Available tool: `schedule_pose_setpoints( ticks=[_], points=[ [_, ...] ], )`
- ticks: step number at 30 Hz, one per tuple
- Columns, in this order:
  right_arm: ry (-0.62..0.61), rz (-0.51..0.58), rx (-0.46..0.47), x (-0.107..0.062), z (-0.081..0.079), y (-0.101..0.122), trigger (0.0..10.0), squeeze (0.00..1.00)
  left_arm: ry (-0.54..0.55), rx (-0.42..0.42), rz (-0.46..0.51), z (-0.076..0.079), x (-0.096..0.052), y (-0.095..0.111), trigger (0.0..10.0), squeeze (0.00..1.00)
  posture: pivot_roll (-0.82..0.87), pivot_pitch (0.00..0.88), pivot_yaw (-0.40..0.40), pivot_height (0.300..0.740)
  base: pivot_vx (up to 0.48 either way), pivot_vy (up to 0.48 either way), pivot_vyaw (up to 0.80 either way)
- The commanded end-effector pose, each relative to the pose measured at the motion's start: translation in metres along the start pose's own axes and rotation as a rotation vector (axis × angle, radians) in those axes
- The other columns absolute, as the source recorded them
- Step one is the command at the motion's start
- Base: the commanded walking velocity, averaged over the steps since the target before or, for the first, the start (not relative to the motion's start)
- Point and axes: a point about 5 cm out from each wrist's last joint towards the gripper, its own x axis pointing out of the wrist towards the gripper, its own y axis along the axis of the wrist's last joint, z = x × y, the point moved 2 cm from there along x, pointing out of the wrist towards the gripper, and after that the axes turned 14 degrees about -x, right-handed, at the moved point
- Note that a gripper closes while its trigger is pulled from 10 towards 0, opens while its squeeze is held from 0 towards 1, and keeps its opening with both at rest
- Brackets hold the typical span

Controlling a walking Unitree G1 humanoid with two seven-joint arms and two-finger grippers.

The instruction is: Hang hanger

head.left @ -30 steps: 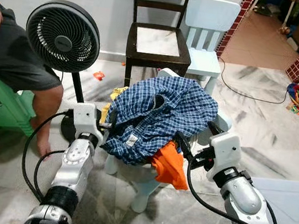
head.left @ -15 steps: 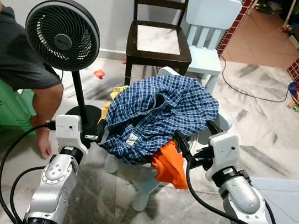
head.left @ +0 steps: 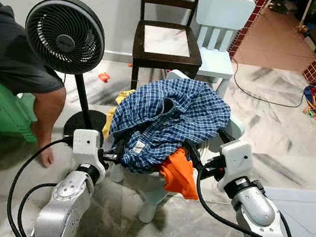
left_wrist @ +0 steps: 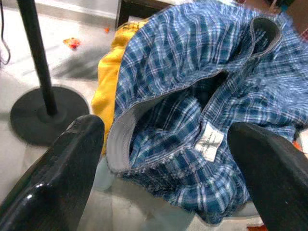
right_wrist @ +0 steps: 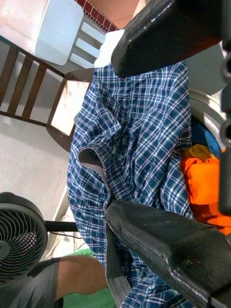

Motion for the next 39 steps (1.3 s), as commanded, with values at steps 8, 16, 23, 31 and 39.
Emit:
schedule_pose_setpoints(
  ticks=[8, 16, 23, 31, 39],
  points=[
    [0.002, -0.006, -0.002, -0.002, 0.001, -0.002, 10.0, 0.00, 0.032, 0.006, -0.065, -0.005, -0.017, -0.008, 10.0, 0.00, -0.05, 0.180, -0.073, 0.740, 0.000, 0.000, 0.00],
    [0.002, -0.004, -0.003, -0.003, 0.001, -0.001, 10.0, 0.00, 0.027, -0.031, -0.099, -0.001, -0.014, -0.014, 10.0, 0.00, -0.05, 0.178, -0.075, 0.740, 0.000, 0.000, 0.00],
    [-0.004, -0.006, -0.008, -0.005, 0.003, -0.001, 10.0, 0.00, 0.033, -0.036, -0.155, 0.000, -0.009, -0.018, 10.0, 0.00, -0.08, 0.179, -0.073, 0.740, 0.000, 0.000, 0.00],
    [-0.005, -0.011, -0.016, -0.008, 0.006, -0.001, 10.0, 0.00, 0.060, -0.021, -0.226, 0.000, -0.009, -0.026, 10.0, 0.00, -0.09, 0.183, -0.077, 0.740, 0.000, 0.000, 0.00],
    [-0.003, -0.014, -0.018, -0.010, 0.006, -0.001, 10.0, 0.00, 0.051, -0.022, -0.245, 0.005, -0.004, -0.027, 10.0, 0.00, -0.09, 0.185, -0.077, 0.740, 0.000, 0.000, 0.00]
  ],
)
